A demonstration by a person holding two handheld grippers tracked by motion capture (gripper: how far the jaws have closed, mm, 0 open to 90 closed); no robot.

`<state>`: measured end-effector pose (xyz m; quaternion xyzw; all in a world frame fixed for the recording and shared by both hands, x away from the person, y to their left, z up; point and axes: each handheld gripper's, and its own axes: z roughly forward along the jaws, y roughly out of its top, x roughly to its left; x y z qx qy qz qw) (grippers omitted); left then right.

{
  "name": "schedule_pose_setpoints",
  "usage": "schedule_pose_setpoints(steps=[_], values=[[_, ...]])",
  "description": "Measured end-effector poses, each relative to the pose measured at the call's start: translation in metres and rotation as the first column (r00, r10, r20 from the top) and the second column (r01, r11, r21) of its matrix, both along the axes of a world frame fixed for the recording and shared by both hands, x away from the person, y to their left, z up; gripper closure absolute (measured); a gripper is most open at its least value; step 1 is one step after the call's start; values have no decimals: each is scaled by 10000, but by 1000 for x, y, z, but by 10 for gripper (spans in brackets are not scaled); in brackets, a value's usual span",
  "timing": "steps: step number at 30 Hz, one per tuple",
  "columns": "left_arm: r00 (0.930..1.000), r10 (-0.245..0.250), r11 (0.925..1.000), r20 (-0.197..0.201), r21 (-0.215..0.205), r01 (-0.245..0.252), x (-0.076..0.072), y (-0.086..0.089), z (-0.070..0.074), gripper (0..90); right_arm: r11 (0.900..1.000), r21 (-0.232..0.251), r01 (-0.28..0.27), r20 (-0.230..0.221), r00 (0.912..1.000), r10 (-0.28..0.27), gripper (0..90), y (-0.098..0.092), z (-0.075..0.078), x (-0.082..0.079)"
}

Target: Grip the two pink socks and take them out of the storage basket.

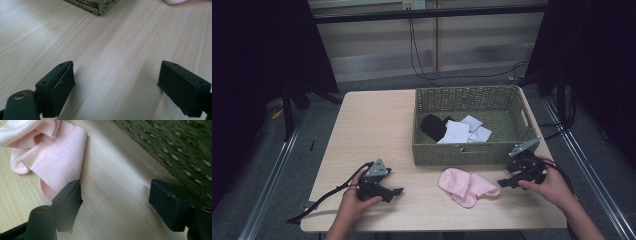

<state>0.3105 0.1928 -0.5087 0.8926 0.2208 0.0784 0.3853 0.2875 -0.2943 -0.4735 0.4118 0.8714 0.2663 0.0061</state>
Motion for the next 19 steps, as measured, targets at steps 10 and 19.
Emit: schedule_pose_setpoints(steps=[10, 19], values=[[10000, 0, 10000, -3, 0, 0, 0, 0, 0, 129, 9998, 118, 132, 783, 9968, -141, 245, -10, -13, -6], [10000, 37, 10000, -14, -33, -37, 0, 0, 0, 129, 9998, -101, -177, 1390, 9901, 189, 241, -7, -16, -10]])
